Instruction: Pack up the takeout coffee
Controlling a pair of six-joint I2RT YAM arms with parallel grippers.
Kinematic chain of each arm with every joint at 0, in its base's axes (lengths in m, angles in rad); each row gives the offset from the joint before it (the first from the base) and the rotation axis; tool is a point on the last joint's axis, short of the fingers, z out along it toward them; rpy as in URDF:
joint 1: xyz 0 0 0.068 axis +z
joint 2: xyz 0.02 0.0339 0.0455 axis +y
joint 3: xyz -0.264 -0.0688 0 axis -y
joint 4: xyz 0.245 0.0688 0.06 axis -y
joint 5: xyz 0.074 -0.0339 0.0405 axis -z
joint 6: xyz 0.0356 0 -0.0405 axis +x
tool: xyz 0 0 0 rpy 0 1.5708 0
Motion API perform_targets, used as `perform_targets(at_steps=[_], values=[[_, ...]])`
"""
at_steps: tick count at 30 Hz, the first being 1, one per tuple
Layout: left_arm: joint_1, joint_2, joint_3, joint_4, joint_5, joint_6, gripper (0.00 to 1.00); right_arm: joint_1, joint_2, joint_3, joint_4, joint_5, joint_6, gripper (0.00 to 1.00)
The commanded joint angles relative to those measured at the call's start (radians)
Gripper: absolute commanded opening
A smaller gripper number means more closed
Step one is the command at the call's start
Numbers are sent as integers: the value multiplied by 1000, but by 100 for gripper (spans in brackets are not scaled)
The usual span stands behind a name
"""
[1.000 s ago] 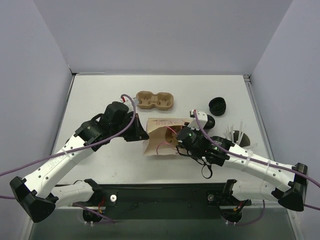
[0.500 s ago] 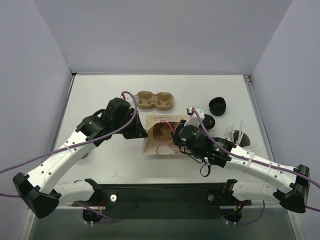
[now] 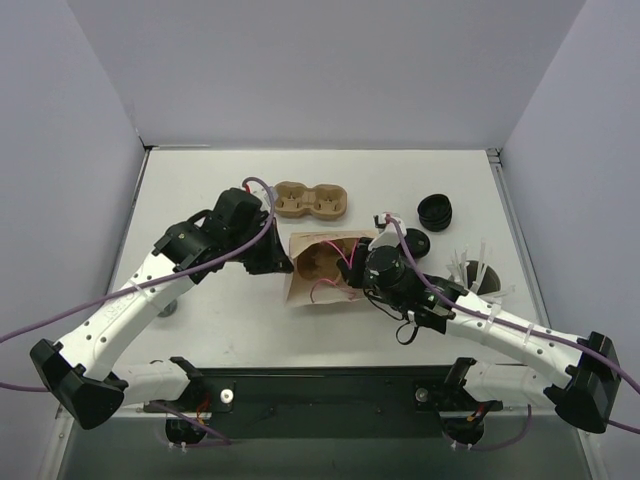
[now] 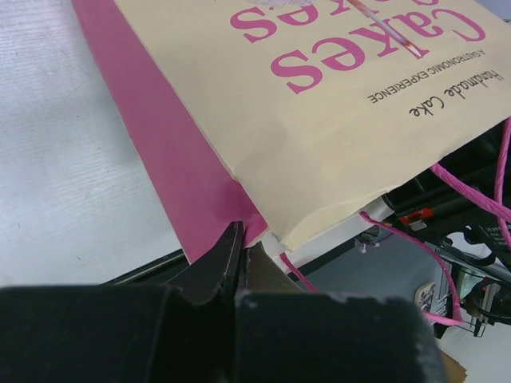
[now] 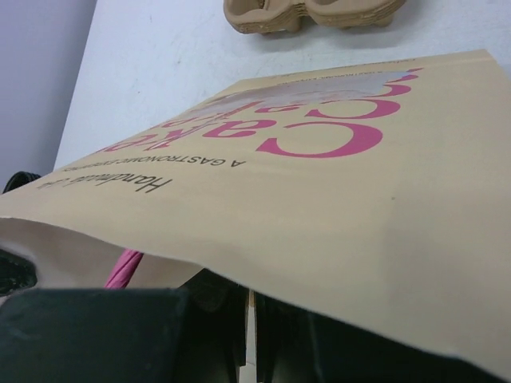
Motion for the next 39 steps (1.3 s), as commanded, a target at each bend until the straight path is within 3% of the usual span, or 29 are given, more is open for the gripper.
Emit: perform_targets(at_steps=[1,10,12,13,14,19,21,32,39], values=[[7,12,39,-23,-3,15,0,-17,0,-14,164,-113,-5,0],[8,15,44,-33,-6,12,0,-33,78,18,166,-189,-44,2],[8,18,48,-34,-7,13,0,-35,104,44,123,-154,-60,12],[8,18,51,-39,-9,15,0,-37,114,76,59,-134,-65,27],[10,21,57,-39,-9,15,0,-40,121,93,25,-117,-67,33],[21,33,94,-59,-7,21,0,-70,129,187,-142,-46,-90,53],[28,36,106,-66,-4,22,0,-78,147,274,-252,-13,-102,56],[81,62,139,-76,134,-22,0,-87,224,567,-624,-20,-59,48],[160,74,180,-118,194,-16,0,-90,244,837,-932,-26,-1,49]])
